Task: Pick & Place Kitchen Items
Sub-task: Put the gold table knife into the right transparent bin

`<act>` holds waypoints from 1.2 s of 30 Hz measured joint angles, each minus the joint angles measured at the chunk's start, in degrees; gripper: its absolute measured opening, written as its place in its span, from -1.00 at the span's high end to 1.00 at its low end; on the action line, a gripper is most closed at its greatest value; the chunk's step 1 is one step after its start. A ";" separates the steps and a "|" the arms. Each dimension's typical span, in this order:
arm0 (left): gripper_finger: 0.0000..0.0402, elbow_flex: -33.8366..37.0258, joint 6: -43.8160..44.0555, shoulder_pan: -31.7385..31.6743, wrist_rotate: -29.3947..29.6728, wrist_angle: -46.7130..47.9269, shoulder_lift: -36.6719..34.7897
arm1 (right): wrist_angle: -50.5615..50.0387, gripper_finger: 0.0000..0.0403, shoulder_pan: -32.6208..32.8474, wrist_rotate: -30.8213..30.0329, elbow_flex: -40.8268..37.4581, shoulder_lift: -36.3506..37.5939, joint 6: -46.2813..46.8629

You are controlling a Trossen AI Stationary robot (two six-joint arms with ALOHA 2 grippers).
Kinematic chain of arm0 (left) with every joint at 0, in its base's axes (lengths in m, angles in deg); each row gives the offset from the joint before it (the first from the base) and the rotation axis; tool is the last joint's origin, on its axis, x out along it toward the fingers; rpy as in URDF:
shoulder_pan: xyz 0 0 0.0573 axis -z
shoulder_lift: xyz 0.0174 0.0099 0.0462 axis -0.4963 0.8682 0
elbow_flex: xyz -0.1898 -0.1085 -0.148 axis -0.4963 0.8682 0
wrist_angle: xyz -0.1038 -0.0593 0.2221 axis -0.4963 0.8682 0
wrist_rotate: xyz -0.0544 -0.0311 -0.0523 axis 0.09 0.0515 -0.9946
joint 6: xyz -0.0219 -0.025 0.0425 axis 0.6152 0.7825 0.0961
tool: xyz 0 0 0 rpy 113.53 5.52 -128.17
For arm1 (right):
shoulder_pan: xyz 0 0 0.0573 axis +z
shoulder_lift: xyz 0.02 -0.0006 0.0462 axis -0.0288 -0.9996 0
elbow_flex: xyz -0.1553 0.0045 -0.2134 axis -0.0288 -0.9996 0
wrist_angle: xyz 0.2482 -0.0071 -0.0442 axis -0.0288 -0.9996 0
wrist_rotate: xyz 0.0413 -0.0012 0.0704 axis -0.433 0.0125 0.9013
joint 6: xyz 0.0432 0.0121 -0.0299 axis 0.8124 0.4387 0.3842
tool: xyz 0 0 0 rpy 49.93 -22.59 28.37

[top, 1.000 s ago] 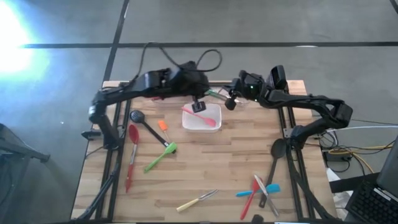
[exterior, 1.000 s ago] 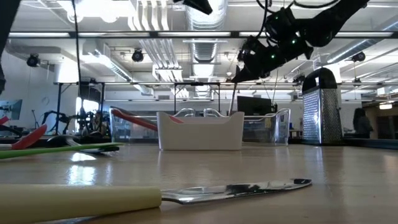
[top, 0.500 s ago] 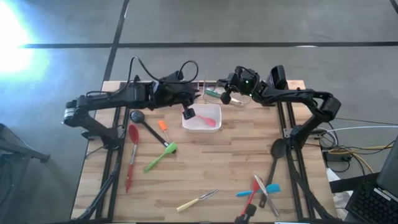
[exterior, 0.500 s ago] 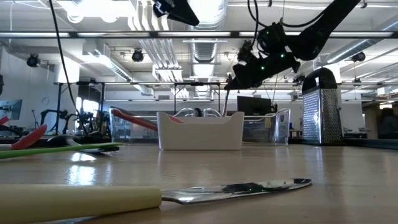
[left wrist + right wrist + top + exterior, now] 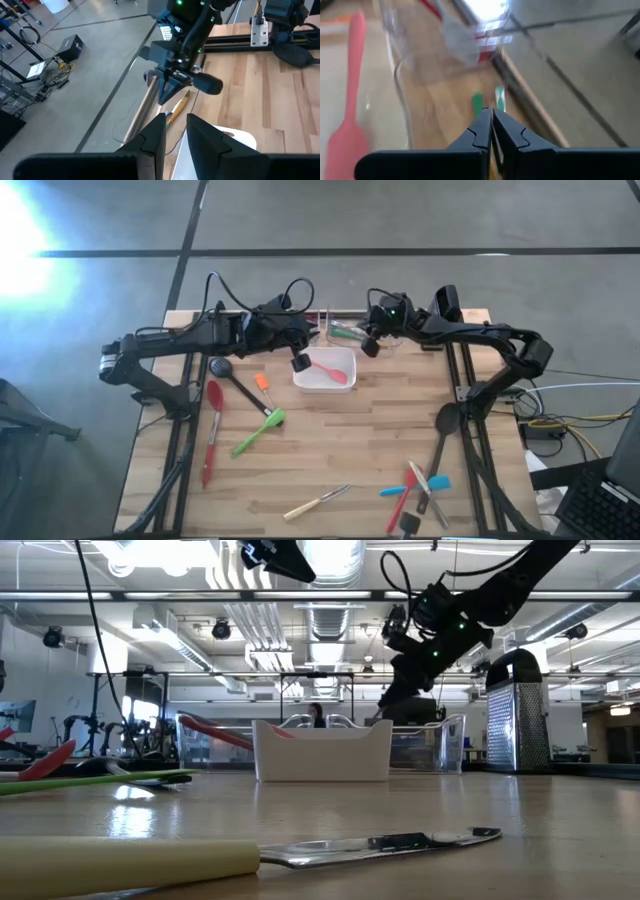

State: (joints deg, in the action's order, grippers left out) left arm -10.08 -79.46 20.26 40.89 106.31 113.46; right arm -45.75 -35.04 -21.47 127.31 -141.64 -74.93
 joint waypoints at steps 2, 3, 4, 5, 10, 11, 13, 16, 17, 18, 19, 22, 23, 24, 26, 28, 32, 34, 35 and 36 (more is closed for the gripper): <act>0.60 0.06 0.03 0.00 -0.01 -0.03 0.00 | -3.04 0.97 -0.27 0.00 -0.02 0.80 -0.45; 0.60 0.06 0.04 0.00 -0.01 -0.03 0.00 | -4.34 0.97 -0.51 0.00 -0.02 1.14 -0.64; 0.60 0.06 0.06 0.00 0.02 -0.05 0.00 | -5.54 0.97 -0.77 -0.03 -0.02 1.35 -0.88; 0.60 0.06 0.16 0.00 0.01 -0.06 0.00 | -6.48 0.97 -1.05 -0.29 -0.02 1.37 -1.14; 0.60 0.06 1.14 0.01 -0.10 -0.08 0.00 | -9.03 0.97 -3.50 -2.83 -0.15 0.71 -2.84; 0.60 0.06 1.42 0.00 -0.33 -0.06 0.00 | -9.22 0.96 -4.17 -2.77 -0.15 0.42 -2.91; 0.60 0.06 1.82 0.00 -1.37 -0.07 0.00 | -9.20 0.96 -5.53 -2.19 -0.15 -0.40 -2.84; 0.60 0.06 2.29 0.02 -2.62 -0.06 0.00 | -9.55 0.96 -7.38 -0.09 -0.15 -2.41 -2.47; 0.60 0.06 2.29 0.02 -2.65 -0.06 0.00 | -9.63 0.96 -7.85 0.30 -0.15 -3.25 -2.21; 0.60 0.06 2.29 0.02 -2.70 -0.07 0.00 | -9.71 0.96 -8.15 0.28 -0.15 -4.00 -1.92; 0.60 0.03 2.29 0.02 -2.81 -0.06 0.00 | -9.74 0.96 -8.31 0.26 -0.15 -4.66 -1.75; 0.60 -0.16 2.27 0.02 -2.82 -0.03 0.00 | -9.55 0.96 -8.44 -0.15 -0.11 -6.11 -1.88; 0.60 -0.25 2.27 0.02 -2.82 -0.01 0.00 | -9.27 0.96 -8.42 -0.19 -0.03 -6.49 -1.88; 0.60 -0.29 2.16 0.02 -2.82 -0.08 0.00 | -9.04 0.96 -8.42 -0.18 0.00 -6.89 -1.86; 0.60 -0.35 1.91 0.00 -2.82 -0.08 0.00 | -9.59 0.96 -8.42 -0.11 -0.17 -7.60 -2.01; 0.60 -0.35 1.86 0.02 -2.82 -0.06 0.00 | -9.54 0.97 -8.63 -0.16 -0.15 -7.76 -1.48; 0.60 -0.33 1.84 0.00 -2.82 -0.08 0.00 | -10.37 0.96 -8.85 0.02 -0.11 -7.78 -0.87; 0.60 -0.27 1.84 0.00 -2.82 -0.08 0.00 | -10.71 0.96 -8.83 0.07 -0.11 -7.59 -0.77; 0.60 -0.22 1.84 0.00 -2.80 -0.06 0.00 | -10.74 0.96 -8.85 0.43 -0.11 -7.46 -0.76; 0.60 -0.22 1.82 0.00 -2.82 -0.06 0.00 | -10.83 0.96 -8.85 1.08 -0.13 -7.30 -0.69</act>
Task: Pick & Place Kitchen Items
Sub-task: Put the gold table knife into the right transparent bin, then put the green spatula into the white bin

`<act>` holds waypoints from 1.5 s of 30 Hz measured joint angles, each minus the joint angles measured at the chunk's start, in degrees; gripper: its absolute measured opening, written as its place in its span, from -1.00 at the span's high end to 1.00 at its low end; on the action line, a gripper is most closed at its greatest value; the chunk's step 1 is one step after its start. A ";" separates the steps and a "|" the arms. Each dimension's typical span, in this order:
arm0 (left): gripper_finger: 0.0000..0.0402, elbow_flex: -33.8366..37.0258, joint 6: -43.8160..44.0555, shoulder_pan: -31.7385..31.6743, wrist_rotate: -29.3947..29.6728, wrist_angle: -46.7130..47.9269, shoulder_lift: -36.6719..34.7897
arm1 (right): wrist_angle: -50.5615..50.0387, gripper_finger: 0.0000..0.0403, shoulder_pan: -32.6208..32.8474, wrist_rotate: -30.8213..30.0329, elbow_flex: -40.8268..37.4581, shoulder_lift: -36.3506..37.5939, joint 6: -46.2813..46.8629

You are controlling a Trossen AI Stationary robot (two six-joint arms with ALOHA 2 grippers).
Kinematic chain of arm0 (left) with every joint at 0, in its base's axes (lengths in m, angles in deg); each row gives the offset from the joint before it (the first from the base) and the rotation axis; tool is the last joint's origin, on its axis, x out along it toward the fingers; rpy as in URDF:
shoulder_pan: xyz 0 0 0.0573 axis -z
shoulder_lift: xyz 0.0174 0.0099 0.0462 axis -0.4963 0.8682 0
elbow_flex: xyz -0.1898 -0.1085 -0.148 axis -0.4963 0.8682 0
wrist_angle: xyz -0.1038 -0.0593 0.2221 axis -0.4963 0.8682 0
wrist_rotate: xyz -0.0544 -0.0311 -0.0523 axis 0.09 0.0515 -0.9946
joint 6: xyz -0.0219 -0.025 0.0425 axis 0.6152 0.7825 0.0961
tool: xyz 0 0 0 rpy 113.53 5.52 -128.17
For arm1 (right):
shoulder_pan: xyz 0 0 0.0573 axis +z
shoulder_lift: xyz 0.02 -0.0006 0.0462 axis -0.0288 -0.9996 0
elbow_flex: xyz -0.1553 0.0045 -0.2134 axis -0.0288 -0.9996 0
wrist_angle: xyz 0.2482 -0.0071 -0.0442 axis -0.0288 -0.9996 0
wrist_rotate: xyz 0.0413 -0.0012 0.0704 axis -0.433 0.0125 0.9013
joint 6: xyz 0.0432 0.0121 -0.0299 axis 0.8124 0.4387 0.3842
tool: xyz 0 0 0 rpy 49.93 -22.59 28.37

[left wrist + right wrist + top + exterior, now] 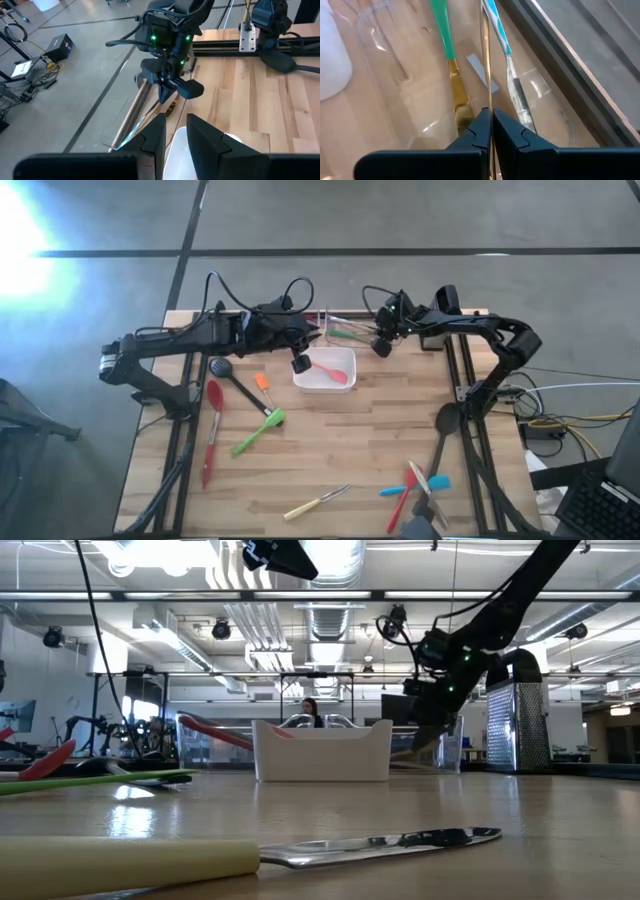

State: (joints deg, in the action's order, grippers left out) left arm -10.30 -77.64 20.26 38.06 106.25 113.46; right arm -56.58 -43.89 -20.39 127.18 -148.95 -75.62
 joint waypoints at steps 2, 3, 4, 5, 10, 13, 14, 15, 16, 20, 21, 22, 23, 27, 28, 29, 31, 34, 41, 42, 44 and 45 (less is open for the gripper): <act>0.60 0.00 -0.01 0.00 0.01 0.00 0.00 | -0.06 0.95 0.00 0.96 0.00 0.23 0.12; 0.60 0.00 -0.01 0.00 0.02 -0.01 0.00 | -0.10 0.94 0.00 1.37 0.00 0.36 0.14; 0.60 -0.03 -0.01 0.00 0.02 0.00 0.00 | -0.12 0.91 0.00 1.81 0.00 0.48 0.17; 0.60 -0.09 -0.02 0.00 0.02 0.00 0.00 | -0.18 0.88 0.05 2.10 -0.02 0.68 0.25; 0.60 -0.13 -0.04 0.00 0.02 -0.02 0.00 | -0.31 0.64 0.31 2.66 0.01 1.81 0.36; 0.60 -0.13 -0.20 0.00 0.02 -0.02 0.00 | -2.28 0.49 0.52 3.11 0.92 3.03 1.38; 0.60 -0.13 -0.34 0.00 0.02 -0.02 -0.04 | -3.24 0.44 0.62 4.26 1.41 3.80 1.37; 0.60 -0.13 -0.44 0.00 0.02 0.00 -0.20 | -4.35 0.41 0.76 6.03 2.05 4.79 1.14; 0.60 -0.13 -0.45 0.00 0.02 0.01 -0.32 | -5.56 0.38 0.96 7.81 2.69 5.85 1.01; 0.60 -0.12 -0.45 0.00 0.04 0.30 -1.24 | -13.56 0.33 2.54 11.00 5.83 11.89 1.65; 0.60 -0.08 -0.44 0.03 0.02 0.51 -1.52 | -16.15 0.33 3.11 11.03 6.76 13.74 1.65; 0.60 0.10 -0.37 0.12 0.02 0.61 -1.75 | -18.78 0.33 3.74 11.03 7.64 15.67 1.63; 0.60 0.18 -0.19 0.19 0.01 0.84 -1.97 | -21.25 0.34 4.45 11.01 8.45 17.58 1.65; 0.60 0.37 0.88 0.79 -0.26 2.33 -2.78 | -31.92 0.42 8.17 10.96 11.48 25.35 2.82; 0.60 0.37 1.14 1.06 -0.26 2.79 -2.92 | -34.19 0.44 9.25 10.99 12.15 27.18 3.87; 0.60 0.39 1.51 1.38 -0.34 3.42 -3.08 | -36.31 0.46 10.45 10.98 12.66 29.05 5.08; 0.60 0.42 2.14 2.17 -0.44 3.89 -3.41 | -39.62 0.50 13.10 10.94 13.44 32.59 7.77; 0.60 0.42 3.17 3.56 -0.46 5.28 -3.82 | -43.00 0.57 18.08 10.83 13.98 37.53 12.12; 0.60 0.42 7.66 8.89 -0.41 11.75 -4.59 | -43.57 0.73 31.81 5.91 12.56 46.85 22.63; 0.60 0.42 8.72 10.08 -0.40 13.13 -4.66 | -43.60 0.75 33.80 3.73 12.23 47.66 23.87; 0.60 0.45 11.28 12.75 -0.31 15.70 -4.68 | -43.57 0.79 37.80 -0.67 11.65 48.98 25.76; 0.60 0.57 12.75 14.24 0.10 16.81 -4.68 | -43.57 0.81 39.59 -2.77 11.39 49.35 26.30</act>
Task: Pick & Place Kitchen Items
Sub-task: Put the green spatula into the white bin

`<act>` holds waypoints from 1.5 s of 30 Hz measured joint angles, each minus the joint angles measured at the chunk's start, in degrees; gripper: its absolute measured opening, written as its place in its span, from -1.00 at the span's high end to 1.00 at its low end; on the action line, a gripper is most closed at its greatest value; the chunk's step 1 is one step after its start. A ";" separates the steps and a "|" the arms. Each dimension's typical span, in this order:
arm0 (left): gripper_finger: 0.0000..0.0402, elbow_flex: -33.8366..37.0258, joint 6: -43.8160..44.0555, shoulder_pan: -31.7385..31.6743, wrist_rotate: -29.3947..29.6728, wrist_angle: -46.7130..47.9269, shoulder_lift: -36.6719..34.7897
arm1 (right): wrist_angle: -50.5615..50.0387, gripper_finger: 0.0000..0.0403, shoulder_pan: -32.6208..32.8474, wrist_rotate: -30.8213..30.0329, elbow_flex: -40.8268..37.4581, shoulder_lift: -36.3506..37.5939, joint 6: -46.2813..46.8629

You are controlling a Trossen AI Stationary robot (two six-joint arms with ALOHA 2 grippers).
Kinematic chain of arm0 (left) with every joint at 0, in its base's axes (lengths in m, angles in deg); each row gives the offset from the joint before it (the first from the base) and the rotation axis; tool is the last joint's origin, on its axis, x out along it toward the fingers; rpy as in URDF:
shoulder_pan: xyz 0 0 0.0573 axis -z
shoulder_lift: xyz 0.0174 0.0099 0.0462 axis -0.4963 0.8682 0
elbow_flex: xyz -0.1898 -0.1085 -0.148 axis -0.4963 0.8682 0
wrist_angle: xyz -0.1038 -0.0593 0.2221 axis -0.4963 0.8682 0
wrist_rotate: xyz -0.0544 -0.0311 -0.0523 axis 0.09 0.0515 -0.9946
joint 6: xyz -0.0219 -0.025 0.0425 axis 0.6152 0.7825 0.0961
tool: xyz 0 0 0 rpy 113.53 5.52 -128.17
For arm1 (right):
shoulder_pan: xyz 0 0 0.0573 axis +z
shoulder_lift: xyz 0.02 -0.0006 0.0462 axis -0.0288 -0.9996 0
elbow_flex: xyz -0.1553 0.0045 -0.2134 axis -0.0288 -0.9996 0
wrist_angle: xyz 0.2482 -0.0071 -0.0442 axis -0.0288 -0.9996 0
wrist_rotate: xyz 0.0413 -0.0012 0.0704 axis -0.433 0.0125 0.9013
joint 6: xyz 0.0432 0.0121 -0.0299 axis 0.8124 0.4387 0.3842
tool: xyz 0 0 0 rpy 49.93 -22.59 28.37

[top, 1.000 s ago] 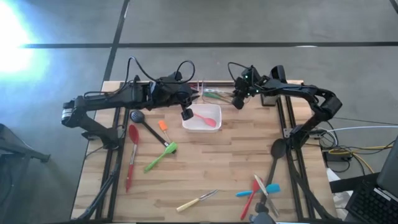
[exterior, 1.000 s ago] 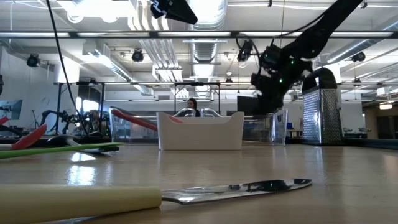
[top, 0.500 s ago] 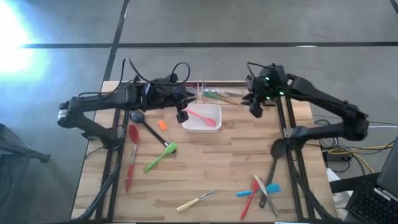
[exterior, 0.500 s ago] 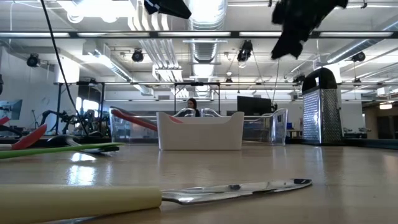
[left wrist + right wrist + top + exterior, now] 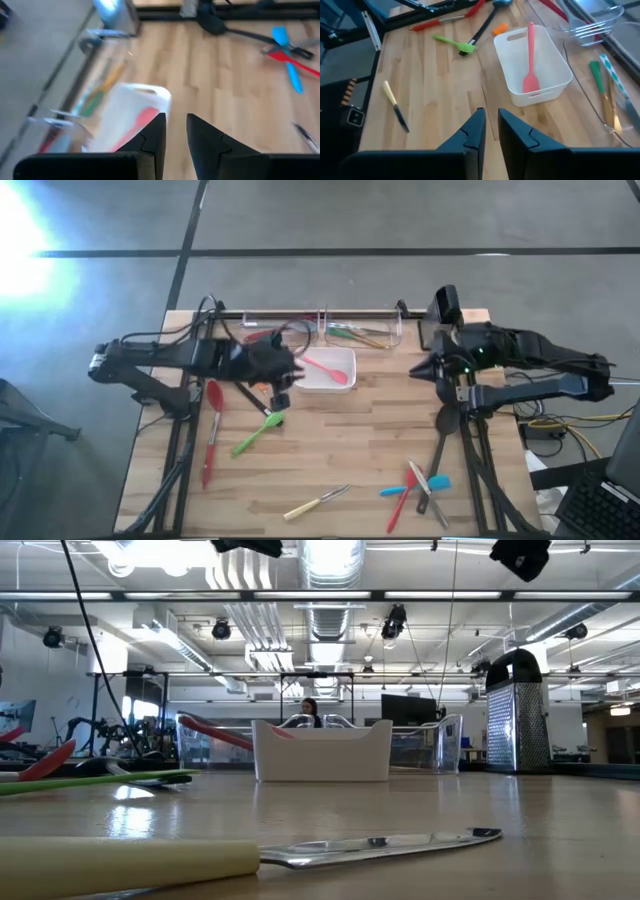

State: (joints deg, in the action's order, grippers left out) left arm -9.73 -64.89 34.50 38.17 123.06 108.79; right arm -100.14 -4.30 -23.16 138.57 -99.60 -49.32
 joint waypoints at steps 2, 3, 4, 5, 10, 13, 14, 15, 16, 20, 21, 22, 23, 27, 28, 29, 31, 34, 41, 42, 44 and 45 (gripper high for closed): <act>0.60 0.71 3.00 2.99 2.17 1.49 -0.02 | 0.09 0.85 3.34 -3.10 -0.46 0.41 0.44; 0.60 1.17 4.87 4.44 3.47 2.47 -0.02 | 0.30 0.86 4.76 -4.27 -0.72 0.37 0.47; 0.60 1.79 7.14 5.80 4.51 3.59 -0.02 | 0.33 0.87 5.96 -5.00 -0.94 0.17 0.51; 0.60 2.48 9.66 7.06 5.12 4.89 -0.02 | 0.35 0.89 7.01 -5.71 -1.12 -0.18 0.81; 0.60 7.24 21.04 11.46 5.45 9.00 -0.02 | 0.55 0.91 9.64 -6.35 -1.97 -2.60 2.28; 0.60 10.69 25.69 12.14 5.38 9.22 -0.02 | 0.48 0.91 9.96 -6.43 -2.19 -4.37 1.58; 0.60 11.72 27.28 12.14 5.19 9.78 -0.02 | 0.59 0.91 9.96 -6.45 -2.19 -4.93 1.02; 0.60 12.81 28.85 12.10 4.68 10.02 -0.02 | 0.62 0.91 9.96 -6.47 -2.19 -5.38 0.44; 0.60 13.89 30.63 12.10 4.16 10.00 -0.02 | 0.61 0.91 9.95 -6.49 -2.19 -5.81 0.06; 0.60 17.87 35.33 12.12 2.19 11.87 -0.02 | 0.61 0.91 9.94 -6.51 -2.21 -7.07 -0.16; 0.60 18.84 36.31 12.12 1.73 11.89 -0.02 | 0.61 0.91 9.94 -6.51 -2.21 -7.12 -0.28; 0.60 19.74 37.11 12.10 1.52 11.85 -0.02 | 0.64 0.91 9.94 -6.51 -2.21 -7.15 -0.46; 0.60 20.65 38.06 12.10 1.34 11.83 -0.02 | 0.75 0.91 9.94 -6.51 -2.21 -7.23 -0.61; 0.59 24.43 42.24 12.07 -0.65 11.69 -0.02 | 1.68 0.91 9.94 -6.53 -2.21 -7.25 -0.80; 0.57 25.48 43.07 12.07 -1.20 11.37 0.00 | 1.93 0.91 9.94 -6.53 -2.21 -7.23 -1.14; 0.55 26.51 43.77 12.07 -1.76 10.75 0.02 | 2.01 0.91 9.94 -6.54 -2.21 -7.23 -1.47; 0.46 28.45 44.44 12.07 -2.86 8.72 0.02 | 2.10 0.91 9.94 -7.25 -2.21 -7.25 -1.68; 0.27 31.07 45.28 11.85 -4.36 5.48 0.02 | 2.25 0.91 9.92 -8.27 -2.21 -7.23 -1.84; -0.09 35.45 49.29 11.83 -7.20 0.05 0.04 | 2.16 0.91 9.91 -9.02 -2.21 -7.25 -1.83; -0.11 36.10 49.74 11.83 -7.38 -1.26 0.04 | 2.16 0.91 9.91 -9.04 -2.21 -7.25 -1.91; -0.13 37.66 49.98 11.86 -7.79 -4.35 0.04 | 2.16 0.91 9.91 -9.06 -2.21 -7.25 -2.58; -0.13 38.41 50.06 11.86 -8.39 -5.94 0.04 | 2.16 0.91 9.91 -9.06 -2.21 -7.25 -2.78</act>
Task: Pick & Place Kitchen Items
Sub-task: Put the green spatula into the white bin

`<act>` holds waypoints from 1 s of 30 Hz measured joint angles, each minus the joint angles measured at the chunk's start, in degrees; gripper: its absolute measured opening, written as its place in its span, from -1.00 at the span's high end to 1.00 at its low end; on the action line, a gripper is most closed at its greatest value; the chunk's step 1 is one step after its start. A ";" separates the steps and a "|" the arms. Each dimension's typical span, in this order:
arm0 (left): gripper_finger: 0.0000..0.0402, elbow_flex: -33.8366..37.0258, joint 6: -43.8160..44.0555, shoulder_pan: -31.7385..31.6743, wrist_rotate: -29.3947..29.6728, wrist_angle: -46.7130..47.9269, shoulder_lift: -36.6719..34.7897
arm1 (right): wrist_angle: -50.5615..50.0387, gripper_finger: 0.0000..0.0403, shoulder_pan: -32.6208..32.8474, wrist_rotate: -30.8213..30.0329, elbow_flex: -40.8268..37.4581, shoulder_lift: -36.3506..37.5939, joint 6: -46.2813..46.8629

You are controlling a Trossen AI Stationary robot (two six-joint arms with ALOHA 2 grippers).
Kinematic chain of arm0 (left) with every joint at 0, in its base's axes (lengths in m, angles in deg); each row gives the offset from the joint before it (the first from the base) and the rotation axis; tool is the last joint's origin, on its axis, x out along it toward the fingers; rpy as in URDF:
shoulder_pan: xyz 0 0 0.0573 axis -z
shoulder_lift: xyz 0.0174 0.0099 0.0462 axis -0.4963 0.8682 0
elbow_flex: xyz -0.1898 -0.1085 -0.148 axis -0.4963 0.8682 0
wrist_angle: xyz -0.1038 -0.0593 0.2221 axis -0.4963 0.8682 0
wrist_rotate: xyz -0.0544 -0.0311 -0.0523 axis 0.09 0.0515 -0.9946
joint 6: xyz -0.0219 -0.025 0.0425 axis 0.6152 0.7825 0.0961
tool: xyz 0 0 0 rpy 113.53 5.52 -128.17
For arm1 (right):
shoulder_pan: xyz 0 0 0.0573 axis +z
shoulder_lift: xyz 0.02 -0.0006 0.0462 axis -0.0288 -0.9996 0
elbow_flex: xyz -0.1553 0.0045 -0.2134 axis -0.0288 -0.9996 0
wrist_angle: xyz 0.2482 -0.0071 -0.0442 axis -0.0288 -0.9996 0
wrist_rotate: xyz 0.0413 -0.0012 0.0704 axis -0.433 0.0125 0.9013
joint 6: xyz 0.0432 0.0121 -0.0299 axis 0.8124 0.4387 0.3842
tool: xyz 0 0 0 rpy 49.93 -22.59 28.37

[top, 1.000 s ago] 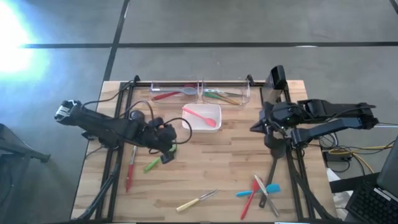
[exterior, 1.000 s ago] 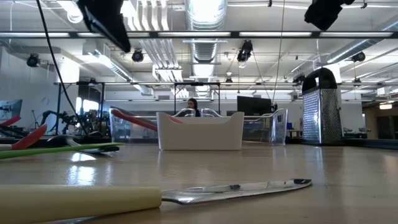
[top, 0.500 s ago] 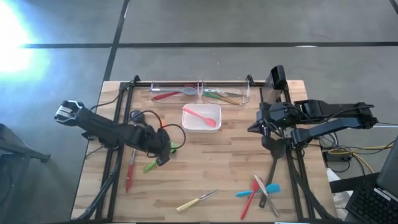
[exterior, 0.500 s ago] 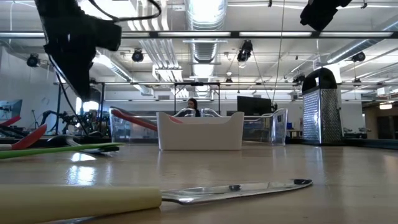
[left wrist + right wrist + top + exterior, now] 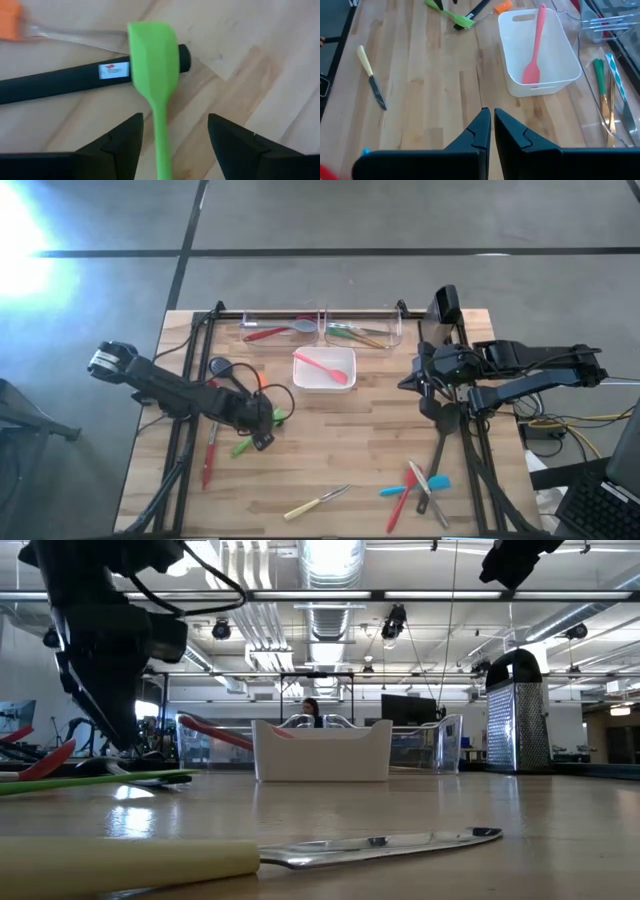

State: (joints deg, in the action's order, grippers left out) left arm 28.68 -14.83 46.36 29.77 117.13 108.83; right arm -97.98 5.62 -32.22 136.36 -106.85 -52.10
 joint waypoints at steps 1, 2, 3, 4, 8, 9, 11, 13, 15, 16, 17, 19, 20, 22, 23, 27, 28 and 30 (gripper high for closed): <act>-0.12 0.75 0.03 -0.02 -0.85 -1.52 0.00 | 0.02 0.91 0.00 0.01 0.00 0.00 -0.04; -0.12 1.50 0.17 -0.02 -1.53 -2.78 0.00 | 0.05 0.91 0.00 0.01 0.00 0.00 -0.03; -0.11 2.17 0.40 -0.02 -1.69 -3.46 0.22 | 0.10 0.91 0.00 0.01 0.00 0.00 -0.02; -0.11 2.77 0.74 -0.01 -1.75 -3.88 0.48 | 0.24 0.91 0.00 0.02 0.00 0.00 -0.04; -0.11 4.82 1.09 0.00 -1.76 -6.28 2.44 | 0.96 0.91 0.00 0.01 0.00 0.00 -0.57; -0.11 5.29 1.07 -0.02 -1.76 -6.95 3.17 | 1.06 0.91 0.00 0.02 0.00 0.00 -0.85; -0.10 5.51 0.80 0.00 -1.52 -7.24 4.99 | 1.26 0.91 0.00 0.00 0.00 0.00 -1.11; -0.10 5.33 0.15 0.02 -0.83 -7.43 6.59 | 1.30 0.91 0.00 0.00 0.00 0.00 -1.14; -0.09 5.24 -0.09 0.02 0.15 -7.55 8.31 | 1.44 0.91 0.00 -0.27 0.00 0.00 -1.33; -0.09 5.16 -0.09 0.08 0.76 -7.65 8.90 | 1.52 0.91 0.00 -0.75 0.00 0.00 -1.35; -0.08 5.09 -0.10 0.11 1.15 -7.70 9.51 | 1.54 0.91 0.00 -1.27 0.00 0.00 -1.35; -0.01 5.01 -0.05 0.08 1.56 -7.72 10.42 | 1.57 0.91 -0.02 -1.54 0.00 0.00 -1.35; 0.05 4.96 -0.05 0.04 1.76 -7.67 10.76 | 1.60 0.91 -0.02 -1.57 0.00 0.00 -1.35; 0.22 4.95 0.09 0.00 1.98 -7.51 10.84 | 1.75 0.91 -0.02 -1.57 0.00 0.00 -1.37; 0.32 4.95 0.40 0.00 2.18 -7.38 10.81 | 1.75 0.91 0.00 -1.61 0.00 0.00 -1.38; 0.81 4.99 2.00 -0.06 2.52 -7.38 9.84 | 1.77 0.91 -0.02 -1.91 0.00 0.00 -1.58; 0.85 4.97 2.17 -0.05 2.57 -7.48 9.48 | 1.79 0.91 -0.02 -1.92 0.00 0.00 -1.57; 0.85 4.93 2.20 -0.06 2.87 -7.62 8.77 | 1.88 0.91 -0.02 -1.92 0.00 0.00 -1.57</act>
State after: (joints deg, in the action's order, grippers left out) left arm 33.61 -12.63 46.30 32.64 109.51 117.60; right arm -96.10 5.59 -34.14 136.36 -106.85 -53.67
